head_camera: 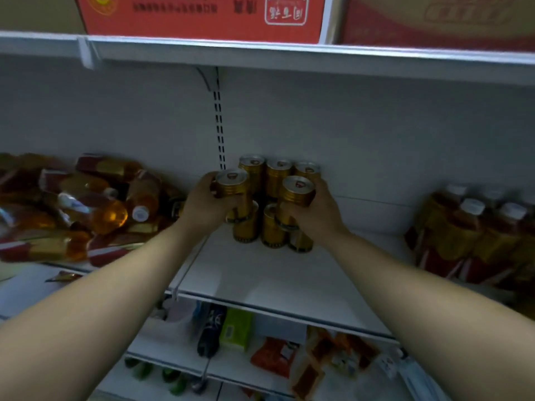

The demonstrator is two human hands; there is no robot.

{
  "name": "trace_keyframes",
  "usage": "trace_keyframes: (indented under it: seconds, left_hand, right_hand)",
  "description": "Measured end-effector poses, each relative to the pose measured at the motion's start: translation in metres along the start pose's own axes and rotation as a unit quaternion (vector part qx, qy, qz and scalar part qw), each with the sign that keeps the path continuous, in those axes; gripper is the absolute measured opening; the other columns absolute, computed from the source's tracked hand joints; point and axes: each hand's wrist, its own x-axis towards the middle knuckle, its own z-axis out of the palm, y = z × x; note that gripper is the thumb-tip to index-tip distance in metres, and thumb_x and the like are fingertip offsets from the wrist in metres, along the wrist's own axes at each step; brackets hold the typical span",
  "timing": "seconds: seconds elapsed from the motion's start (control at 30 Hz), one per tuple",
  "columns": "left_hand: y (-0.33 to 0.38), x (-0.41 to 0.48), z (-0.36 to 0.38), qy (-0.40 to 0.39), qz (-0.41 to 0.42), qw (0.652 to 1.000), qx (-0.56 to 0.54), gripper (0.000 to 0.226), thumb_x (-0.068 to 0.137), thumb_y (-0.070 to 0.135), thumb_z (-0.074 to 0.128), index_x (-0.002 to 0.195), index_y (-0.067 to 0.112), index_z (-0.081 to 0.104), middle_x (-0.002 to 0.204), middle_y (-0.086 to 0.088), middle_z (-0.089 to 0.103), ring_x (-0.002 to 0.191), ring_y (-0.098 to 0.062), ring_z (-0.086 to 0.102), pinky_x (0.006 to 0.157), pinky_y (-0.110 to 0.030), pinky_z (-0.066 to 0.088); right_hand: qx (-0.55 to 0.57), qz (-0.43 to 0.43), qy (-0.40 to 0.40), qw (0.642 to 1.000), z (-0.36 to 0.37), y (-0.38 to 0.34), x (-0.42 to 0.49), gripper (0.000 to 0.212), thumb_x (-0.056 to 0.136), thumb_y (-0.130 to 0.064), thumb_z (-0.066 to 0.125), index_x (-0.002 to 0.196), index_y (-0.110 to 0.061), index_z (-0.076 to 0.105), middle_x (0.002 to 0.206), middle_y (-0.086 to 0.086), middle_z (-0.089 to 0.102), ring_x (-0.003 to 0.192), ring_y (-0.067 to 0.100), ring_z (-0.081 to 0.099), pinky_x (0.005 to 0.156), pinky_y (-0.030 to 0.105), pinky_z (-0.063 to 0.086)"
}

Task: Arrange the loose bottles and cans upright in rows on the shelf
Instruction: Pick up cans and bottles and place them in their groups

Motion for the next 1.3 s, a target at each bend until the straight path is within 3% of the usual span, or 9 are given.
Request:
trace_keyframes:
  seconds: [0.13,0.27,0.4,0.6,0.73,0.9,1.0,1.1,1.3]
  left_hand:
    - [-0.007,0.029,0.01,-0.035,-0.016,0.999,-0.026,0.047,0.07,0.012,0.074,0.11,0.031,0.058,0.098,0.014,0.066,0.091,-0.005,0.063,0.08,-0.029,0.052]
    - [-0.022,0.047,0.02,-0.076,0.006,0.997,-0.009,0.045,0.073,0.011,0.072,0.083,0.053,0.063,0.079,0.027,0.067,0.075,0.013,0.061,0.066,-0.016,0.048]
    - [-0.038,0.06,0.031,-0.078,-0.009,0.996,-0.038,0.047,0.078,0.015,0.073,0.112,0.037,0.048,0.097,0.028,0.055,0.077,0.021,0.055,0.059,-0.002,0.043]
    - [-0.05,0.069,0.031,-0.122,-0.025,0.992,-0.025,0.075,0.077,0.02,0.075,0.139,0.024,0.034,0.114,0.02,0.054,0.102,0.001,0.054,0.071,-0.009,0.047]
    - [-0.047,0.066,0.022,-0.141,-0.072,0.987,-0.02,0.106,0.071,0.033,0.079,0.149,0.029,0.007,0.143,0.005,0.036,0.13,-0.018,0.037,0.103,-0.044,0.039]
    - [-0.036,0.03,0.01,-0.092,0.05,0.992,0.066,0.08,0.073,0.047,0.07,0.139,0.028,0.029,0.145,0.001,0.036,0.131,-0.017,0.037,0.104,-0.044,0.038]
    - [-0.027,-0.006,0.016,-0.047,0.18,0.975,0.125,0.049,0.078,0.034,0.066,0.121,0.028,0.043,0.129,0.004,0.043,0.115,-0.013,0.043,0.092,-0.033,0.038]
    - [-0.015,-0.036,0.041,-0.143,0.185,0.961,0.149,0.05,0.083,0.031,0.067,0.128,0.021,0.047,0.13,0.003,0.046,0.113,-0.006,0.041,0.094,-0.031,0.037]
    - [0.008,-0.074,0.118,-0.32,0.114,0.914,0.222,0.065,0.085,0.044,0.062,0.14,0.021,0.036,0.146,-0.001,0.035,0.128,-0.018,0.038,0.095,-0.022,0.029]
  right_hand:
    - [-0.003,-0.028,-0.016,0.999,0.015,0.007,0.027,0.046,0.074,-0.022,0.076,0.116,-0.029,0.058,0.109,-0.011,0.066,0.1,0.007,0.062,0.081,0.02,0.048]
    - [-0.001,-0.029,-0.034,0.999,0.028,0.014,0.048,0.043,0.073,-0.021,0.075,0.113,-0.018,0.06,0.106,-0.003,0.068,0.098,0.013,0.064,0.089,0.041,0.053]
    - [-0.014,-0.07,-0.034,0.997,0.041,0.021,0.057,0.057,0.074,-0.023,0.076,0.125,-0.021,0.053,0.119,-0.003,0.061,0.109,0.012,0.058,0.096,0.04,0.048]
    - [-0.054,-0.047,-0.069,0.995,0.037,0.031,0.063,0.077,0.072,-0.035,0.078,0.138,-0.024,0.04,0.135,0.0,0.051,0.121,0.017,0.051,0.101,0.043,0.045]
    - [-0.088,-0.036,-0.094,0.991,0.016,0.017,0.06,0.069,0.069,-0.043,0.077,0.129,-0.029,0.047,0.128,-0.008,0.056,0.115,0.013,0.055,0.095,0.038,0.047]
    - [-0.163,-0.023,-0.056,0.985,-0.023,0.014,0.032,0.057,0.076,-0.051,0.071,0.123,-0.026,0.052,0.108,-0.006,0.06,0.101,0.012,0.057,0.085,0.021,0.048]
    - [-0.245,0.057,-0.036,0.967,-0.05,0.026,0.008,0.09,0.076,-0.066,0.062,0.147,-0.021,0.029,0.144,0.005,0.039,0.13,0.018,0.04,0.104,0.027,0.035]
    - [-0.293,0.111,-0.012,0.949,-0.08,0.039,-0.019,0.094,0.078,-0.068,0.058,0.15,-0.02,0.022,0.153,0.006,0.029,0.136,0.023,0.034,0.107,0.031,0.028]
    - [-0.358,0.139,0.023,0.923,-0.155,0.06,-0.068,0.073,0.082,-0.058,0.059,0.14,-0.018,0.041,0.138,0.007,0.047,0.124,0.029,0.046,0.092,0.032,0.04]
